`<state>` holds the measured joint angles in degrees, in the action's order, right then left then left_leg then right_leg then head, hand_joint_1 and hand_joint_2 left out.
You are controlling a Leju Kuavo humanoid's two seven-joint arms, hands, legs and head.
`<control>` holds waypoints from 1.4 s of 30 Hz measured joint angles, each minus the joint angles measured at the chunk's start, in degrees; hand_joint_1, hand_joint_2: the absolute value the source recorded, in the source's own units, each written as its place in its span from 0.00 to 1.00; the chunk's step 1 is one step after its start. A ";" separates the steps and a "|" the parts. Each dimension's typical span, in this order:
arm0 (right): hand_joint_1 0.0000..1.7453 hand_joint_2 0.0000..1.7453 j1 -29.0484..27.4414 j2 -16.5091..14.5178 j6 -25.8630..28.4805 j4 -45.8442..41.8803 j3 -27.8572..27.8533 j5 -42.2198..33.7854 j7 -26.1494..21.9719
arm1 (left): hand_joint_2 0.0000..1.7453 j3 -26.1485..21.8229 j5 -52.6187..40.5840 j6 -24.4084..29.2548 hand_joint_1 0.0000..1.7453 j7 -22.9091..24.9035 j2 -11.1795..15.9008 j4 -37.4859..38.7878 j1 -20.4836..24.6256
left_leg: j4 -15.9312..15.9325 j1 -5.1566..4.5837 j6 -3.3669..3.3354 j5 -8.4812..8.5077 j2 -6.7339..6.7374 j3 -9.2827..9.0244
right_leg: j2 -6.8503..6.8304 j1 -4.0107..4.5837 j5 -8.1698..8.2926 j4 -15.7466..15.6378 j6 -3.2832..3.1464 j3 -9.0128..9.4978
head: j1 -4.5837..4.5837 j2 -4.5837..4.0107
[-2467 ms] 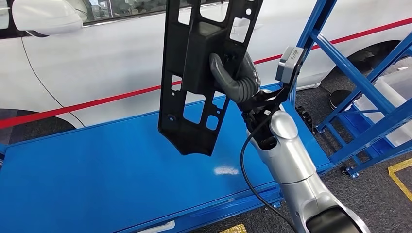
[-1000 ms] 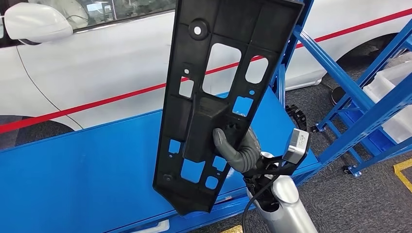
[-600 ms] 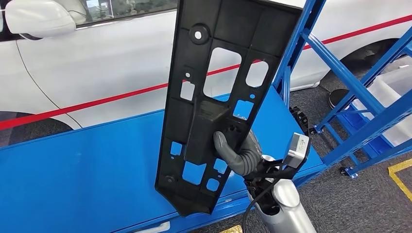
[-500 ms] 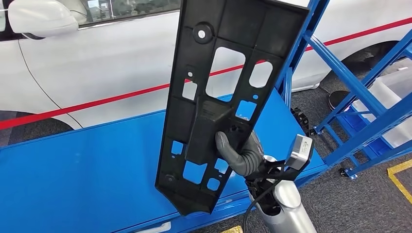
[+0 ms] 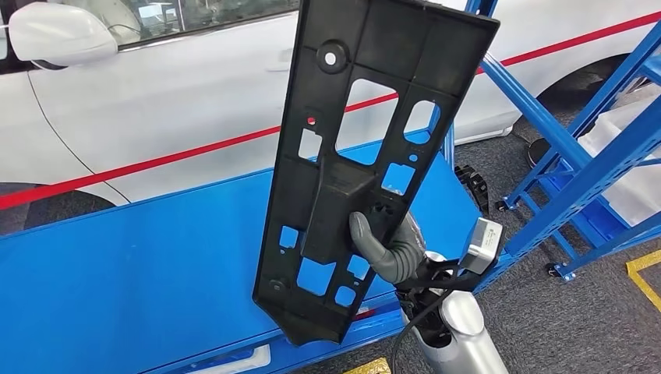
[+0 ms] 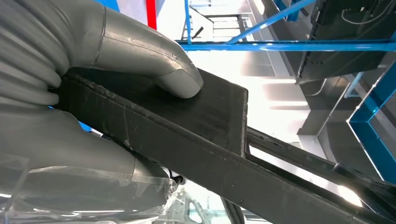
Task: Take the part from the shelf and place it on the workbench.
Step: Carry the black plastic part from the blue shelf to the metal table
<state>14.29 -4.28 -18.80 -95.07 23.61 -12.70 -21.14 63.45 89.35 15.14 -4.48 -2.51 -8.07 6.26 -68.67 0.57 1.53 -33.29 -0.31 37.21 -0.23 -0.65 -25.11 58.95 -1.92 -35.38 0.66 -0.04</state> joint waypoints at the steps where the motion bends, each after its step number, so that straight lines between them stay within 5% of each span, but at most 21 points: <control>1: 1.00 1.00 -0.03 0.00 0.00 0.01 0.01 0.00 0.00 | 1.00 0.00 0.01 -0.01 0.00 0.00 0.00 0.00 -0.03 | -3.40 0.07 0.14 -1.71 0.00 1.07 | -0.05 0.06 0.25 0.04 -0.03 -0.38 | 0.01 0.00; 3: 1.00 1.00 -0.06 0.00 0.00 0.01 0.00 0.00 0.01 | 1.00 0.00 0.01 -0.04 0.00 0.00 0.00 0.00 -0.07 | -4.97 0.08 0.20 -2.06 0.00 0.68 | -0.09 0.12 0.79 0.16 0.05 -1.14 | 0.01 0.00; 7: 1.00 1.00 0.00 0.00 0.00 0.01 -0.01 0.00 0.02 | 1.00 0.00 -0.02 -0.06 0.00 -0.03 0.02 0.00 0.11 | 9.33 -0.20 -0.76 3.03 -0.02 -8.17 | -0.04 0.22 1.78 0.36 0.78 -1.91 | -0.01 0.00; 11: 1.00 1.00 0.05 0.01 -0.01 0.01 -0.05 0.02 0.01 | 1.00 0.00 -0.01 -0.06 0.00 -0.11 0.03 0.00 0.09 | 11.45 -0.53 -2.09 4.40 0.05 -8.60 | -0.02 0.07 2.71 0.23 2.20 -2.11 | -0.04 0.00; 13: 1.00 1.00 0.23 0.02 -0.01 0.02 -0.19 0.01 0.01 | 1.00 0.00 0.00 -0.06 0.00 -0.05 0.03 0.00 0.12 | 11.88 -0.29 -2.91 5.58 0.27 -8.03 | 0.13 0.00 0.21 2.40 2.74 -3.07 | -0.13 0.00; 16: 1.00 1.00 0.64 0.06 0.00 0.20 -0.45 -0.21 0.00 | 1.00 0.00 0.01 -0.08 0.00 0.10 0.04 0.00 0.17 | 11.86 -0.32 -3.51 6.98 0.45 -6.26 | 0.19 -0.14 -7.16 12.36 3.25 -6.20 | -0.24 0.00; 17: 1.00 1.00 0.79 0.07 0.03 0.33 -0.55 -0.34 0.00 | 1.00 -0.01 0.01 -0.08 0.00 0.12 0.05 0.00 0.16 | 11.74 -0.35 -3.49 7.37 0.47 -5.60 | 0.19 -0.17 -8.11 14.94 3.38 -6.60 | -0.24 0.00; 19: 1.00 1.00 1.29 0.06 0.23 0.59 -0.86 -0.64 0.03 | 1.00 -0.02 0.01 -0.15 0.00 0.13 0.06 0.00 0.18 | 11.33 -0.36 -3.29 7.99 0.48 -4.35 | 0.17 -0.22 -6.82 14.32 3.43 -4.51 | -0.24 0.00; 22: 1.00 1.00 2.45 0.00 0.63 0.78 -1.59 -1.09 0.08 | 1.00 -0.07 0.01 -0.48 0.00 -0.02 0.06 0.00 0.25 | 10.45 -0.47 -2.75 8.48 0.42 -3.04 | 0.20 -0.08 -4.03 3.44 2.84 3.08 | -0.19 0.00; 24: 1.00 1.00 2.67 -0.03 0.71 0.83 -2.23 -1.22 0.08 | 1.00 -0.08 0.01 -0.72 0.00 -0.16 0.09 0.00 0.28 | 10.15 -0.55 -2.09 8.92 0.38 -2.59 | 0.25 0.26 -4.01 0.13 2.29 4.82 | -0.18 0.00; 27: 1.00 1.00 2.22 -0.08 0.80 0.97 -3.11 -1.03 0.05 | 1.00 -0.09 -0.01 -0.95 0.00 -0.29 0.19 0.01 0.08 | 9.61 -0.44 -0.99 8.67 0.29 -1.97 | 0.09 0.17 -3.02 -0.37 1.21 4.15 | -0.17 -0.01; 29: 1.00 1.00 1.88 -0.16 0.89 1.05 -3.54 -0.65 -0.08 | 1.00 -0.09 -0.02 -1.05 0.00 -0.37 0.30 0.02 0.00 | 6.02 -0.31 -0.45 5.03 0.26 -0.56 | -0.11 -0.03 -2.11 -0.64 0.39 3.38 | -0.10 -0.01; 31: 1.00 1.00 1.46 -0.20 0.90 1.14 -3.85 -0.26 -0.28 | 1.00 -0.09 -0.02 -1.16 0.00 -0.39 0.34 0.02 -0.01 | -0.90 -0.20 -0.10 0.17 0.26 1.49 | -0.19 0.05 -1.27 -0.59 0.00 2.25 | -0.05 0.00; 33: 1.00 1.00 0.99 -0.20 0.91 1.30 -4.07 -0.04 -0.58 | 1.00 -0.09 -0.04 -1.25 0.00 -0.39 0.36 0.02 -0.01 | -5.18 -0.11 0.07 -1.11 0.26 1.89 | -0.22 0.12 -0.45 -0.40 0.01 0.98 | -0.05 0.00; 35: 1.00 1.00 0.64 -0.20 0.97 1.44 -4.28 0.09 -0.80 | 1.00 -0.09 -0.07 -1.31 0.00 -0.36 0.39 0.02 0.03 | -1.85 -0.03 -0.03 1.72 0.26 -1.38 | -0.20 0.14 0.29 -0.13 0.20 -0.20 | -0.04 0.00; 38: 1.00 1.00 0.50 -0.36 1.02 1.48 -4.63 0.48 -0.85 | 1.00 -0.09 -0.09 -1.42 0.00 -0.29 0.52 0.02 0.20 | 9.10 -0.25 -0.69 3.77 0.20 -8.59 | -0.18 0.24 1.32 0.16 0.87 -1.29 | -0.07 0.00; 42: 1.00 1.00 0.02 -0.61 1.13 1.34 -5.22 1.32 -0.74 | 1.00 -0.08 -0.13 -1.52 0.00 0.11 0.60 0.02 0.25 | 12.01 -0.39 -1.94 4.44 0.20 -9.22 | -0.16 0.20 2.13 0.20 2.24 -1.82 | -0.06 0.00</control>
<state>14.32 -4.89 -17.67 -93.72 18.39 -11.38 -21.88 63.37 89.22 13.62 -4.37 -1.92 -8.04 6.51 -56.67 0.18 -0.41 -28.85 -0.10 27.99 -0.39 -0.44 -22.98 59.15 0.32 -37.20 0.60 -0.04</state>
